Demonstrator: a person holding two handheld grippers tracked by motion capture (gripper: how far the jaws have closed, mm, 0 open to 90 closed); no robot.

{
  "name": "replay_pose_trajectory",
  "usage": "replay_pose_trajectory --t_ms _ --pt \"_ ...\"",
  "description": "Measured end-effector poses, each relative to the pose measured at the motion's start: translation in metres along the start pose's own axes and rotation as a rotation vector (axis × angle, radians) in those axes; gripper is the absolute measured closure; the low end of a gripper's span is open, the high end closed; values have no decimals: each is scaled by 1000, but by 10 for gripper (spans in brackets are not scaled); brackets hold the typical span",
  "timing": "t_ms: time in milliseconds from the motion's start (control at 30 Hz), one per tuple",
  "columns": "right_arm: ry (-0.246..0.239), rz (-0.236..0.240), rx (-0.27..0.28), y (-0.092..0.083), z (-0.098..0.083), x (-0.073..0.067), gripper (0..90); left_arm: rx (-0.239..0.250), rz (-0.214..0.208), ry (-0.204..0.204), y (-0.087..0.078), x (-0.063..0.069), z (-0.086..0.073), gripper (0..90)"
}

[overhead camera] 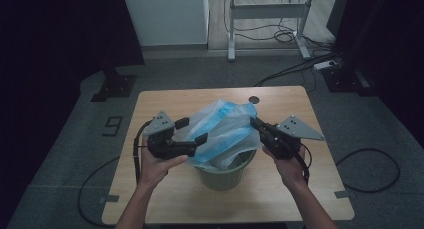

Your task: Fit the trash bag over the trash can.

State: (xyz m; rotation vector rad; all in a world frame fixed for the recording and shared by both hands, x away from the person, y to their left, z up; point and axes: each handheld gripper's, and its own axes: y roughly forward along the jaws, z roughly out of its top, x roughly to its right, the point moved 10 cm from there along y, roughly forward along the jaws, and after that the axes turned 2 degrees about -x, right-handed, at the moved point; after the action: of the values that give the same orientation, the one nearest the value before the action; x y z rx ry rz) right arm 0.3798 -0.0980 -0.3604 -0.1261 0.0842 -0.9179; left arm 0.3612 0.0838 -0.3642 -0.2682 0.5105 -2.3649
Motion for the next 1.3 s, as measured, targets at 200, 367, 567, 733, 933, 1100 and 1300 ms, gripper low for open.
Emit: replay_pose_trajectory --t_ms 200,367,567,733,933,1100,1300 --pt "-2 21 5 0 0 -5 888 -17 28 15 12 -2 -1 744" --pt "1 29 3 -4 -6 -4 887 54 19 -72 7 -12 6 876" --pt "17 10 -8 -7 -15 9 888 165 22 -172 -6 -28 15 894" --pt "16 -19 -15 -7 -14 23 888 219 21 -226 -7 -41 21 895" --pt "22 -88 -29 1 -3 51 888 227 35 -259 -4 -59 29 895" --pt "39 -91 -12 -9 -4 56 888 244 -23 -287 -13 -55 20 894" --pt "74 -22 -12 -37 -26 35 888 232 -64 -305 -33 -40 -14 893"
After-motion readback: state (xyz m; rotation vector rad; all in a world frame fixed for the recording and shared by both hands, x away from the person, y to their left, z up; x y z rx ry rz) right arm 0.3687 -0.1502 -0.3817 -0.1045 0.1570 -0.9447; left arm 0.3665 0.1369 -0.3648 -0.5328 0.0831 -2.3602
